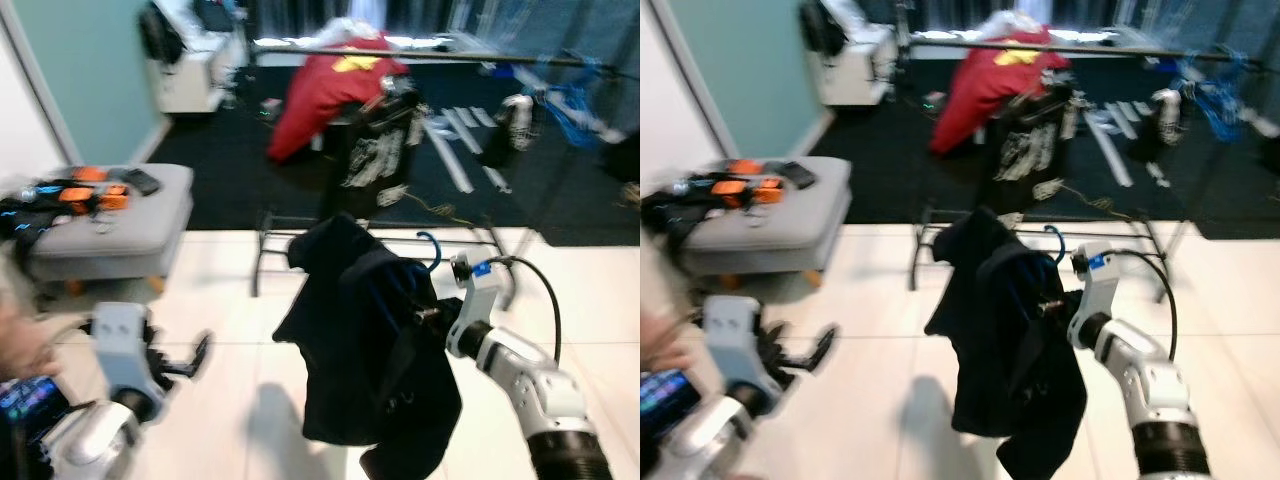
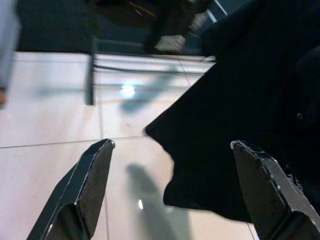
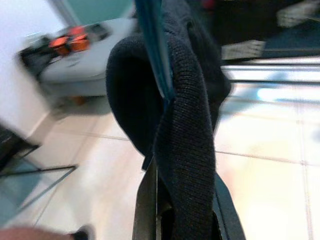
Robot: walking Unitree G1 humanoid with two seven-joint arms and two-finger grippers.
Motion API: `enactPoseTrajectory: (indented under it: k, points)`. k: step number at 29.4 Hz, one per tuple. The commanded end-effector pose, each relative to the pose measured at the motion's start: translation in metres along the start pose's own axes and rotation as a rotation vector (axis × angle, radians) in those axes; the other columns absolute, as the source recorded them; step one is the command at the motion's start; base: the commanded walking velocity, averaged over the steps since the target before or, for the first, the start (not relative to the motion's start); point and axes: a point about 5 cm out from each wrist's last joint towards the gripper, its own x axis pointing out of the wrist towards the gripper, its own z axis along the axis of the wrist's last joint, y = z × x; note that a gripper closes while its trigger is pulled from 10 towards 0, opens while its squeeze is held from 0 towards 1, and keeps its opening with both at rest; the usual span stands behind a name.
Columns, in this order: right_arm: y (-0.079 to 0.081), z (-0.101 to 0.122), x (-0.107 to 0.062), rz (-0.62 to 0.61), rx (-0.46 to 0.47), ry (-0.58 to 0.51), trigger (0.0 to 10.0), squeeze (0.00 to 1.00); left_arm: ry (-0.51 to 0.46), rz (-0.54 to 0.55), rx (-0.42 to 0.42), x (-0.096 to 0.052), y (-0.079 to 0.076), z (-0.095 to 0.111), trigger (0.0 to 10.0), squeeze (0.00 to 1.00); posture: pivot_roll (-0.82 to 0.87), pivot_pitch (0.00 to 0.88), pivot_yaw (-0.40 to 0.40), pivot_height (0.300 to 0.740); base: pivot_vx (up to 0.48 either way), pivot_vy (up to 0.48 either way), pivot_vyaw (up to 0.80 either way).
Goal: Hang hanger
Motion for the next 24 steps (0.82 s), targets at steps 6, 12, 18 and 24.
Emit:
enactPoseTrajectory:
  k: [6,12,18,24]
  points:
    - [0.011,0.007,0.010,-0.033,-0.050,-0.067,10.0,0.00,-0.084,0.064,0.021,0.006,0.003,0.018,10.0,0.00,-0.08,0.082,-0.002,0.740,0.297,0.000,-0.26]
    - [0.016,0.005,0.015,-0.010,-0.038,-0.083,10.0,0.00,-0.113,0.078,0.027,0.018,0.001,0.027,10.0,0.00,-0.09,0.072,-0.007,0.740,0.480,0.000,0.00]
    - [0.017,0.006,0.015,-0.014,-0.048,-0.099,10.0,0.00,-0.103,0.047,0.030,0.023,-0.009,0.024,10.0,0.00,-0.09,0.067,-0.005,0.740,0.480,0.000,0.00]
    - [0.020,0.005,0.015,0.040,-0.043,-0.118,10.0,0.00,-0.097,0.018,-0.038,0.027,-0.009,0.021,10.0,0.00,-0.09,0.064,-0.005,0.740,0.480,0.000,0.11]
